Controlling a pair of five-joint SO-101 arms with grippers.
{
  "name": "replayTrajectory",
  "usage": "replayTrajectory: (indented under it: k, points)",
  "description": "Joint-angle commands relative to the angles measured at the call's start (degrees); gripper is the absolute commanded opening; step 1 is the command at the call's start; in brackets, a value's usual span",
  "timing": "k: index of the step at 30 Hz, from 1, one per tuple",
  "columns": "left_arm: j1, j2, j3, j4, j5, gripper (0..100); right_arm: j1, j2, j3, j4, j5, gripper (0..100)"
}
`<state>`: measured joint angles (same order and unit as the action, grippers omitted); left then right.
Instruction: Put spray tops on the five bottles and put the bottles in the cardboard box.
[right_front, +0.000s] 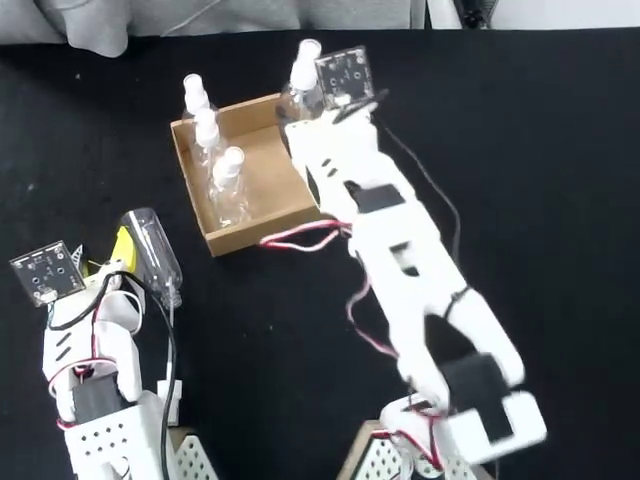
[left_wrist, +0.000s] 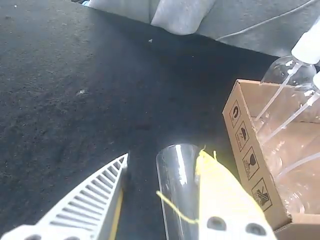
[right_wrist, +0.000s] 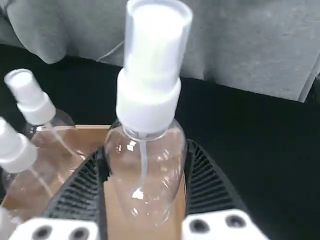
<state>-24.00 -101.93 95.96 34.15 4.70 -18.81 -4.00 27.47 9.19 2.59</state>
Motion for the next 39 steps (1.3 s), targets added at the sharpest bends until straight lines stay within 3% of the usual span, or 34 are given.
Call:
replayTrajectory:
  k: [1,17,39]
  points:
    - [0.04,-0.53,1.54,-1.23,-0.53,20,-0.18,3.30,-8.04,-1.76,-0.35,1.9]
    - [-0.04,-0.53,1.54,-1.23,-0.53,20,0.00,20.09,-22.90,-1.76,-0.35,1.9]
    - [0.13,-0.44,1.54,-1.23,-0.62,20,-0.18,32.66,-31.96,-1.85,-0.35,1.5]
